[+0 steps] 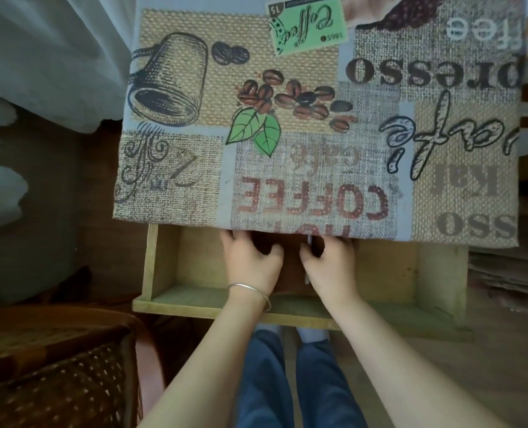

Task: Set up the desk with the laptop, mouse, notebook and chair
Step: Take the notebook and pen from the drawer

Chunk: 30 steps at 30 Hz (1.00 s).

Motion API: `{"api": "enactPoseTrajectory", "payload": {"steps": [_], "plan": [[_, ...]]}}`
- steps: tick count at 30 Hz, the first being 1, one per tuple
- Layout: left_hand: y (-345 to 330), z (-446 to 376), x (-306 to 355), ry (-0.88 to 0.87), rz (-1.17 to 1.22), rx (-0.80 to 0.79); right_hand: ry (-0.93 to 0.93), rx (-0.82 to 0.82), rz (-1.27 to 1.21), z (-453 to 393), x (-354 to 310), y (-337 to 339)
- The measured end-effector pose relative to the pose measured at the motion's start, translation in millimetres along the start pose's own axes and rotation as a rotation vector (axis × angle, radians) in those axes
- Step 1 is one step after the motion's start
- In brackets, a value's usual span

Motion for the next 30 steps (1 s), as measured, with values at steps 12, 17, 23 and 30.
{"api": "enactPoseTrajectory", "payload": {"steps": [12, 17, 23, 30], "plan": [[12.3, 27.5, 15.2, 0.130, 0.108, -0.080, 0.047, 0.084, 0.079, 34.9, 6.6, 31.6], [21.3, 70.4, 37.8, 0.070, -0.160, -0.210, 0.043, 0.112, 0.242, 81.7, 8.2, 43.7], [51.4, 125.3, 77.2, -0.047, -0.305, -0.274, 0.080, 0.171, 0.237, 138.3, 8.5, 84.3], [103.9, 161.4, 168.1, -0.298, -0.174, -0.173, 0.164, 0.373, 0.123, 189.9, -22.2, 172.1]]}}
Point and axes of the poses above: each hand's wrist, its own z-axis away from the middle knuckle, its own y-axis out of the back of the hand, x = y × z, the point moved 2 cm from there along -z, towards the middle knuckle, and after that the axes turned 11 degrees about -y, right-handed, at the moved point
